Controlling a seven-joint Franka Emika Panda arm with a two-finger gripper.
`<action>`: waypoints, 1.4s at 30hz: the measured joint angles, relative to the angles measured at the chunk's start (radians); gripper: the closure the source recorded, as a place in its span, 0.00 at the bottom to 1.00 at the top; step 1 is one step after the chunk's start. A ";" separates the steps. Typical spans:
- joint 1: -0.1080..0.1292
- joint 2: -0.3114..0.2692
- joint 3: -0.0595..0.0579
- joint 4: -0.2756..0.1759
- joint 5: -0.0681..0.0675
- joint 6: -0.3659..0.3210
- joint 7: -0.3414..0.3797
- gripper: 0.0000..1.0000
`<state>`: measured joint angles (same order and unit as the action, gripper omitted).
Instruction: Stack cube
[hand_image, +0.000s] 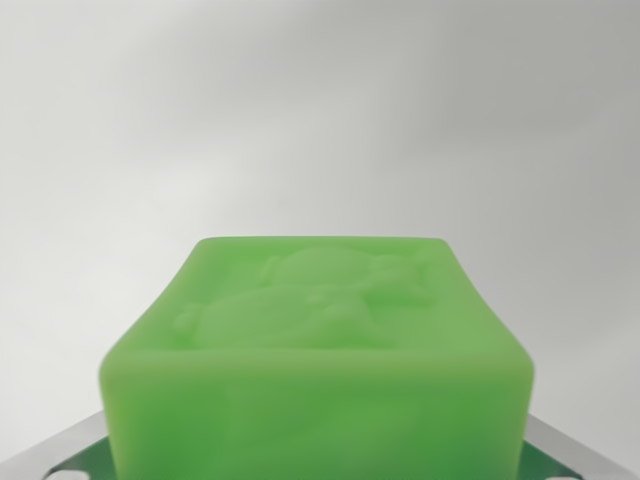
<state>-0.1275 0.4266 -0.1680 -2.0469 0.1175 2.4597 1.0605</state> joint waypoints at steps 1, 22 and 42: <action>0.003 -0.003 0.000 -0.004 -0.001 0.001 0.002 1.00; 0.069 -0.053 0.000 -0.076 -0.011 0.025 0.038 1.00; 0.136 -0.095 0.000 -0.133 -0.021 0.041 0.077 1.00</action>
<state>0.0081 0.3314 -0.1677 -2.1799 0.0963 2.5008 1.1374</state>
